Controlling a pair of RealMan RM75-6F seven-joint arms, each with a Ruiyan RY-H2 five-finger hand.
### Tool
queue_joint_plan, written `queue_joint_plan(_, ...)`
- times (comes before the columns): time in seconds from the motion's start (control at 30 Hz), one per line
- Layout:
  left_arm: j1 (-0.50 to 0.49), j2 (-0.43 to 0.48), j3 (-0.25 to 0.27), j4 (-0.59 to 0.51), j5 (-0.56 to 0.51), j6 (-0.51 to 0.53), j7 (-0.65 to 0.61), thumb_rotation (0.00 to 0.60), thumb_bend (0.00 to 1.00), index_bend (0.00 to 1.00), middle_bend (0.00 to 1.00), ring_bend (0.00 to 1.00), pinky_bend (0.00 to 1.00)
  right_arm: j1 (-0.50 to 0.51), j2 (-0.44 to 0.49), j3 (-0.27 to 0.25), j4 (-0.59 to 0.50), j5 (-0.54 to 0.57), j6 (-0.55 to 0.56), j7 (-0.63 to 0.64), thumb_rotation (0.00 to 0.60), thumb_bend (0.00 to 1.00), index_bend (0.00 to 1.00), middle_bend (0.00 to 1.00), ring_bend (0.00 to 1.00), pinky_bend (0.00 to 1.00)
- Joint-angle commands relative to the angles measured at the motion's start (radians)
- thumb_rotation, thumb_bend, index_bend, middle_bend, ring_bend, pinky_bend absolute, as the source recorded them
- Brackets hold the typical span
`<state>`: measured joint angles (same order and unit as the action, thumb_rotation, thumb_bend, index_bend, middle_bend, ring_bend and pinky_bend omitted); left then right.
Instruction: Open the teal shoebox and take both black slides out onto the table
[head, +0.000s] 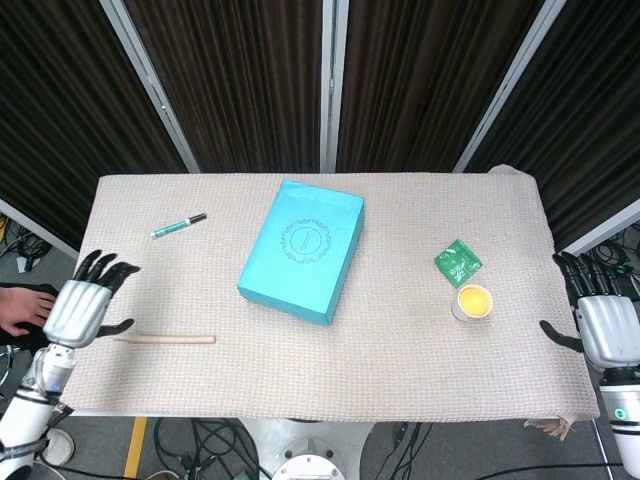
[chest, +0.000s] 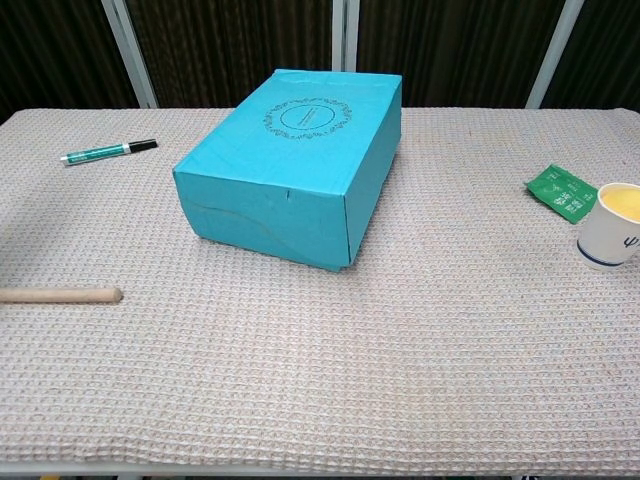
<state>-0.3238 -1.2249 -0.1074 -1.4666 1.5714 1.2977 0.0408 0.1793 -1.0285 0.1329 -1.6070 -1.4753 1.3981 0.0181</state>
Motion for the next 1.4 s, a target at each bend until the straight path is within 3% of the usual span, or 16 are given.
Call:
queue_joint_plan(0.03,-0.09,-0.082,-0.032,0.076,0.041,-0.055,-0.032,0.6,0.07,0.22,0.22,0.11,0.09,0.005,0.006,0.0,-0.008,0.001,-0.007,-0.001,0.6,0.08,0.01,0.07,0.01,0.08)
queue_joint_plan(0.33,-0.255,-0.307,-0.041,0.292,0.08,-0.135,-0.111,0.6,0.07,0.21,0.18,0.11,0.1,0.002,0.018,-0.001,-0.019,0.014,-0.004,-0.003,0.6,0.1,0.01,0.07,0.01,0.08)
queue_joint_plan(0.53,-0.315,-0.434,-0.029,0.401,0.11,-0.11,-0.158,0.6,0.07,0.19,0.16,0.11,0.11,-0.003,0.026,-0.003,-0.028,0.022,-0.001,-0.005,0.6,0.1,0.01,0.07,0.01,0.08)
queue_joint_plan(1.0,-0.353,-0.682,0.023,0.72,0.152,0.016,-0.158,0.6,0.07,0.18,0.15,0.11,0.12,-0.016,0.03,-0.011,-0.038,0.025,0.014,-0.005,0.6,0.1,0.01,0.07,0.01,0.08)
queue_joint_plan(1.4,-0.381,-0.808,0.054,0.924,0.15,0.064,-0.223,0.6,0.07,0.18,0.15,0.11,0.12,-0.021,0.019,-0.015,-0.026,0.034,0.013,0.008,0.6,0.1,0.01,0.08,0.01,0.08)
